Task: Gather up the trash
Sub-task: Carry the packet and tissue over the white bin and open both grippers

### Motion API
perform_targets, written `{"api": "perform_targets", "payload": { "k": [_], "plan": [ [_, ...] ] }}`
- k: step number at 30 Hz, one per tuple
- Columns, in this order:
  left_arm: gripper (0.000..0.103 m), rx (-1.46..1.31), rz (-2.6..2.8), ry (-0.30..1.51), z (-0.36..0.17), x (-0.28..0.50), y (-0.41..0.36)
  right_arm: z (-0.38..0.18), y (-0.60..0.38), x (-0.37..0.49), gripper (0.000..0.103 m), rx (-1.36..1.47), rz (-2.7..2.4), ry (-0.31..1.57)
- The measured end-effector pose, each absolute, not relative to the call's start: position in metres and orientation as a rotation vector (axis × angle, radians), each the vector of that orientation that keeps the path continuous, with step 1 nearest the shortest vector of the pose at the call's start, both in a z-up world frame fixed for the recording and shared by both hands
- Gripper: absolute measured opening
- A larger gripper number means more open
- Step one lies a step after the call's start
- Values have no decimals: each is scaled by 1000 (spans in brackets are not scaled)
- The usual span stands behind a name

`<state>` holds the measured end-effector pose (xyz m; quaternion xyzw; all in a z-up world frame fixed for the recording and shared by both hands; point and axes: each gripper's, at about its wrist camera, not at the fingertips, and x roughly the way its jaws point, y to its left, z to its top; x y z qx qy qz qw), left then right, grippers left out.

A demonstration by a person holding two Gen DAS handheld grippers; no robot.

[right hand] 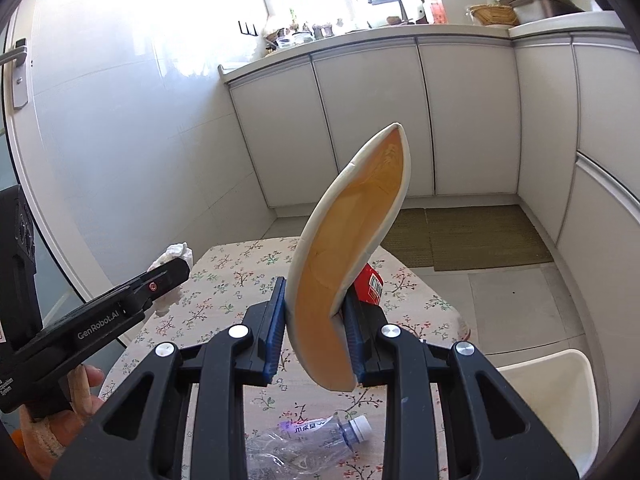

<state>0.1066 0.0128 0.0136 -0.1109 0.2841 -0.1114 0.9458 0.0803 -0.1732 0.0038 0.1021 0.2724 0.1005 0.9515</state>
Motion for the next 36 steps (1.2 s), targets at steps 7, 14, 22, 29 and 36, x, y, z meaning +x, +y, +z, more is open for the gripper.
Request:
{"api": "perform_targets", "payload": {
  "k": [7,14,22,29,36],
  "plan": [
    [34,-218,-285,590,12,106,-13,4,-205,74,27,221,123,561],
    [34,-197,-355,609,8,105,-52,-1,-247,60,27,230,22,587],
    [34,-144,-449,623,5,96,-109,-9,-303,41,30,282,-93,631],
    [35,-89,-533,651,-5,87,-156,-16,-348,30,50,380,-172,662],
    [36,-66,-609,668,-9,80,-189,-11,-374,15,65,387,-278,619]
  ]
}}
